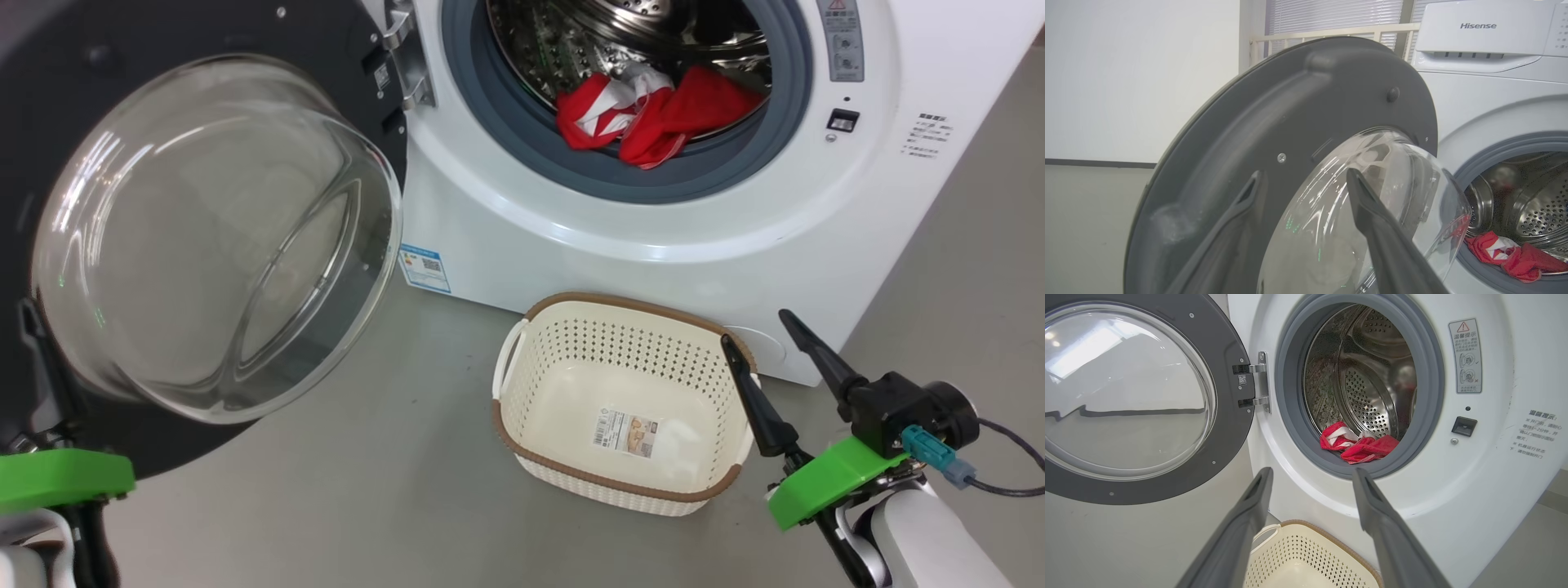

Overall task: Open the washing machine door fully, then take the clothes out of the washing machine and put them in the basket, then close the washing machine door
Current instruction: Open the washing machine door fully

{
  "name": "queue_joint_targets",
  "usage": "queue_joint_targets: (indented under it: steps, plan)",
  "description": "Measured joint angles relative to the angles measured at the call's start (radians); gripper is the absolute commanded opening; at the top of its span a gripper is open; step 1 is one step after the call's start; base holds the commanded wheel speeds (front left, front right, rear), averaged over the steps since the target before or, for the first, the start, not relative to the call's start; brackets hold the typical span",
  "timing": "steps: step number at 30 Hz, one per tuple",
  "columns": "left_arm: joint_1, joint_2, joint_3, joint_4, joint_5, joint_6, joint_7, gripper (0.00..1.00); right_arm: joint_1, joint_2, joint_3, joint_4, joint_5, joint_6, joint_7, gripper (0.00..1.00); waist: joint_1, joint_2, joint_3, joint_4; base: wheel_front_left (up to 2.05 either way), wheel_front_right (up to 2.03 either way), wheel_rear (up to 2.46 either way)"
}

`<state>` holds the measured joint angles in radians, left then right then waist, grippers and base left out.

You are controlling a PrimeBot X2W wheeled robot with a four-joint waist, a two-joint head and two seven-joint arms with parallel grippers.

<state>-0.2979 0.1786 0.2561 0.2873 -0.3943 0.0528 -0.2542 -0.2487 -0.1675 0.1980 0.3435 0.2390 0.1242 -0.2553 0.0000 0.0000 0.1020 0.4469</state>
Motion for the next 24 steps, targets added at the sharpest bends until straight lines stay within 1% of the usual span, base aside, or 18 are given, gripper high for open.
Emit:
queue_joint_targets:
  steps: [2,3,8,10,14,18,24]
  plan:
    - [0.021,-0.005,-0.017,-0.070,0.006,0.000,0.000,1.00,0.014,0.012,-0.005,-0.007,0.001,0.000,0.000,1.00,0.0000,0.0000,-0.007,-0.009,0.00,0.00,0.00]
    - [0.041,-0.011,-0.040,-0.137,0.007,-0.010,0.007,1.00,0.025,0.024,-0.022,-0.017,0.007,0.000,0.000,1.00,0.0000,0.0000,-0.012,-0.021,0.00,0.00,0.00]
    - [0.080,-0.021,-0.090,-0.235,0.003,-0.040,0.053,1.00,0.028,0.044,-0.076,-0.043,0.005,0.000,0.000,1.00,0.0000,0.0000,-0.024,-0.058,0.00,0.00,0.00]
    - [0.093,-0.021,-0.113,-0.262,0.004,-0.060,0.060,1.00,0.042,0.055,-0.095,-0.056,0.002,0.000,0.000,1.00,0.0000,0.0000,-0.031,-0.075,0.00,0.00,0.00]
    - [0.127,-0.018,-0.154,-0.280,0.020,-0.063,0.089,1.00,0.065,0.074,-0.118,-0.073,-0.003,0.000,0.000,1.00,0.0000,0.0000,-0.044,-0.113,0.00,0.00,0.00]
    - [0.139,-0.023,-0.196,-0.281,0.016,-0.103,0.096,1.00,0.065,0.083,-0.126,-0.110,0.008,0.000,0.000,1.00,0.0000,0.0000,-0.054,-0.160,0.00,0.00,0.00]
    - [0.180,-0.011,-0.289,-0.280,0.061,-0.125,0.105,1.00,0.087,0.084,-0.124,-0.159,0.008,0.000,0.000,1.00,0.0000,0.0000,-0.065,-0.237,0.00,0.00,0.00]
